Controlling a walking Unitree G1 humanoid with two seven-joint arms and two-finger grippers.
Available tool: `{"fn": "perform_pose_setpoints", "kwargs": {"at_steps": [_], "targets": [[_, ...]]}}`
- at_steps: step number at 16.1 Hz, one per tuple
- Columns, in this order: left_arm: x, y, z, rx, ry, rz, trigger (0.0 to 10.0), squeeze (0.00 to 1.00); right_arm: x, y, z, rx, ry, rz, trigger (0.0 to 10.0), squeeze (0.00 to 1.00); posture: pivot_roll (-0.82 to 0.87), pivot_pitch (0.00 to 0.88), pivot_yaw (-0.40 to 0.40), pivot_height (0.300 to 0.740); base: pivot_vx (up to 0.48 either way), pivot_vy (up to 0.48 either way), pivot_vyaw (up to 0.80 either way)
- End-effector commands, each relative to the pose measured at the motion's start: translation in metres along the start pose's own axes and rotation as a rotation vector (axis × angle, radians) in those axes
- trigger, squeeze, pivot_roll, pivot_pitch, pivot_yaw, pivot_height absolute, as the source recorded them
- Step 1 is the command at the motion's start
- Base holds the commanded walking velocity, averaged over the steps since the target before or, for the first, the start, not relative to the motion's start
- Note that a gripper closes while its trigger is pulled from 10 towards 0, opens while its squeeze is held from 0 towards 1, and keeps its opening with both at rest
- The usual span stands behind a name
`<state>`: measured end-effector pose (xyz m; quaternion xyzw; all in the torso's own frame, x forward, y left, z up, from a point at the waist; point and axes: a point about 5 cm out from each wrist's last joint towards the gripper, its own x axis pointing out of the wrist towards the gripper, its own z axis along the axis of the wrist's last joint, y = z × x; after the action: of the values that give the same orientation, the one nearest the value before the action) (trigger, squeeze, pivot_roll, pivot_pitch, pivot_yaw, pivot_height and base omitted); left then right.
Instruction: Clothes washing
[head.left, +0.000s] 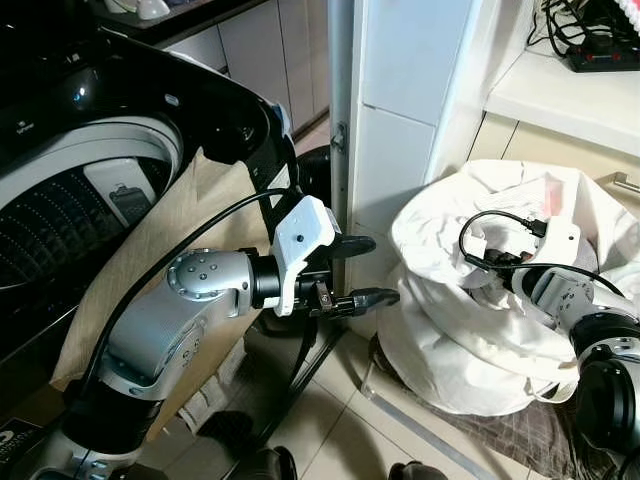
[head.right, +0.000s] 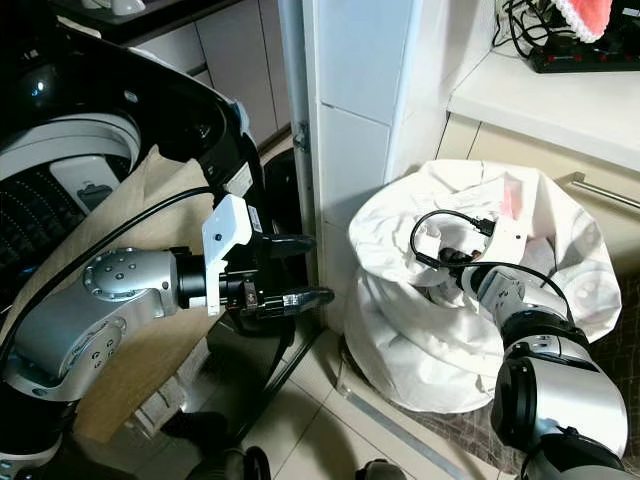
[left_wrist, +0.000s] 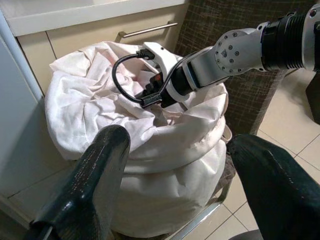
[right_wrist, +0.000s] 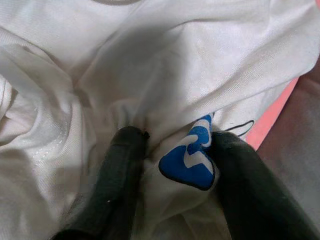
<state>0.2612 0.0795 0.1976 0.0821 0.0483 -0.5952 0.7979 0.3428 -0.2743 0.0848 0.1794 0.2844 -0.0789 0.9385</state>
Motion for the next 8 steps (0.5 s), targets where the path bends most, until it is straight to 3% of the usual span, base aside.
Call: {"fn": "perform_pose_setpoints", "kwargs": {"at_steps": [1, 8], "targets": [[-0.0011, 0.0015, 0.004, 0.018, 0.007, 0.001, 10.0, 0.0, 0.0001, -0.0028, -0.0054, 0.01, 0.014, -0.004, 0.0, 0.0, -0.08, 0.107, 0.089, 0.74, 0.0, 0.0, 0.0], [0.0006, 0.0018, 0.0038, 0.01, 0.003, 0.005, 10.0, 0.0, 0.0002, -0.0019, -0.0054, 0.019, 0.01, 0.011, 0.0, 0.0, -0.08, 0.103, 0.087, 0.74, 0.0, 0.0, 0.0]]}}
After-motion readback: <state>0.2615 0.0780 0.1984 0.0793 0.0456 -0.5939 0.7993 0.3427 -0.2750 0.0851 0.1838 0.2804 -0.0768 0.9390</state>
